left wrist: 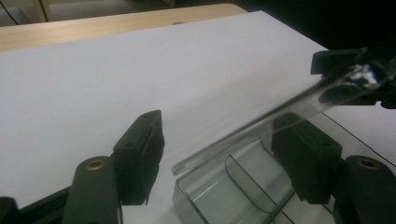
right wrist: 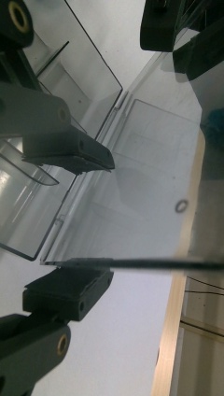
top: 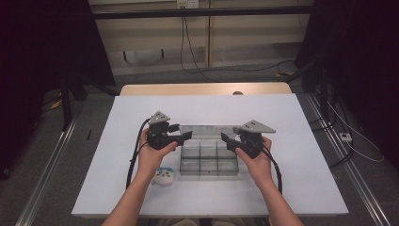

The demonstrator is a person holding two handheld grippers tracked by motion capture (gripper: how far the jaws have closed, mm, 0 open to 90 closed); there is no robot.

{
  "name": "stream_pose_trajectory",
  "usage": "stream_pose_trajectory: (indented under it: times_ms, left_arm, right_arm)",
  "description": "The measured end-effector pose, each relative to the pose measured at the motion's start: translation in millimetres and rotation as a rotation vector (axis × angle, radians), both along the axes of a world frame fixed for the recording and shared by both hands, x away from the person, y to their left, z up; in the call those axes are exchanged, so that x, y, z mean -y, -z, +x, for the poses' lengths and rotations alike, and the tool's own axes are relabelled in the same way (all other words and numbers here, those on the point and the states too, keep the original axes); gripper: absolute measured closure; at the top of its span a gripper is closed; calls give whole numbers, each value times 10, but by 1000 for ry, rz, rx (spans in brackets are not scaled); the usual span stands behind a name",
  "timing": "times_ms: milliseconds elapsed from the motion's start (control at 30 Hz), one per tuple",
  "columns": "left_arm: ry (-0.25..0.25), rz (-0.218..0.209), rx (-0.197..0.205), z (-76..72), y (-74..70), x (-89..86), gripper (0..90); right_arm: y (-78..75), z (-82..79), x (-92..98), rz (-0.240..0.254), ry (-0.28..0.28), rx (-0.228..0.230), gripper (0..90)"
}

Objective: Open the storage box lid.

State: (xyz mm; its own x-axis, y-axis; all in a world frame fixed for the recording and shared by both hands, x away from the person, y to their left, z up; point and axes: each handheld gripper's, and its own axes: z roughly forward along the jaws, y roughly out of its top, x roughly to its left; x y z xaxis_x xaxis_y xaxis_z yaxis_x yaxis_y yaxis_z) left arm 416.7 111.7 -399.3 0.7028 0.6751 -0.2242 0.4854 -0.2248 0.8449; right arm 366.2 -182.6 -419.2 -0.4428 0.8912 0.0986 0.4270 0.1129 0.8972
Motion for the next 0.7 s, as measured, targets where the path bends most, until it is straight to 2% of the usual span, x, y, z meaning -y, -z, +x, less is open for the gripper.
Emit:
stream_pose_trajectory:
  times_ms: [333,700]
  left_arm:
    - [-7,13,11,36,-36,60,365]
    - [-25,6,21,65,-14,146,436]
  right_arm:
    - [-14,45,-22,-4,14,2,435]
    - [-12,88,-39,-4,39,0,447]
